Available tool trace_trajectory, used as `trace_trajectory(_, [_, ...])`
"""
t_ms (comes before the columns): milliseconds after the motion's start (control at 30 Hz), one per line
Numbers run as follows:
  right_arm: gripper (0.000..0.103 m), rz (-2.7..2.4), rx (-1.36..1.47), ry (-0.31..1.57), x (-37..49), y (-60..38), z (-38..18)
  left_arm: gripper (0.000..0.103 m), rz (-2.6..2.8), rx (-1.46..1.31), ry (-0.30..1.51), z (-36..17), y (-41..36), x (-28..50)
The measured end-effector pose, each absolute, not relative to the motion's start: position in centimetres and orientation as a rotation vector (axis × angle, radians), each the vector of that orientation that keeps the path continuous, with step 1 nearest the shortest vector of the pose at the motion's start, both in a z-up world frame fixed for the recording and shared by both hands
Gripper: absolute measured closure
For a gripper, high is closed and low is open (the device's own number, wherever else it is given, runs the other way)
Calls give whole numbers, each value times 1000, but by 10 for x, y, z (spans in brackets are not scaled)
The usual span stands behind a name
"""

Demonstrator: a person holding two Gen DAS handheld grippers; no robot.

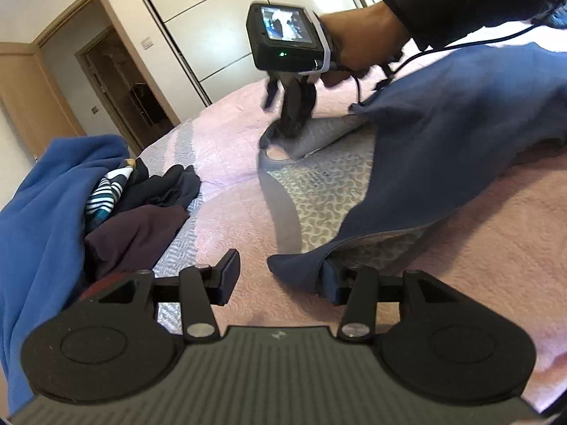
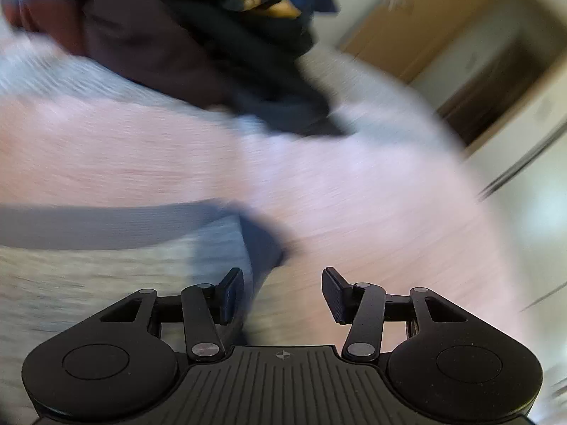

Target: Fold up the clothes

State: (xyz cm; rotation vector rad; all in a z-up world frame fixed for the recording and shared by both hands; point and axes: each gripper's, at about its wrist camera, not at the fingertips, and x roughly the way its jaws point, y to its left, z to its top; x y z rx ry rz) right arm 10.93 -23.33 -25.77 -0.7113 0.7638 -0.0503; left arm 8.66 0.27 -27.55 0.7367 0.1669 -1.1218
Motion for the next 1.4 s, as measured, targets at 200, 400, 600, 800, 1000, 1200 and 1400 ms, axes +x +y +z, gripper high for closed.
trace_trajectory(200, [53, -1, -848, 748, 121, -234, -262, 59, -1123, 725, 173, -277, 4, 81])
trace_trajectory(400, [53, 116, -517, 775, 101, -267, -241, 59, -1143, 665, 222, -271, 19, 78])
trace_trajectory(600, [53, 213, -132, 745, 78, -307, -210, 59, -1140, 572, 247, -258, 24, 91])
trace_trajectory(800, [53, 305, 145, 786, 103, -342, -231, 56, -1137, 559, 270, -263, 6, 103])
trace_trajectory(1000, [54, 395, 374, 859, 149, -375, -276, 59, -1299, 489, 278, -255, 23, 109])
trace_trajectory(1200, [103, 439, 305, 804, 156, -379, -253, 58, -1281, 483, 291, -255, 32, 112])
trace_trajectory(1400, [103, 379, -9, 813, 184, -353, -246, 58, -1247, 510, 305, -263, 23, 113])
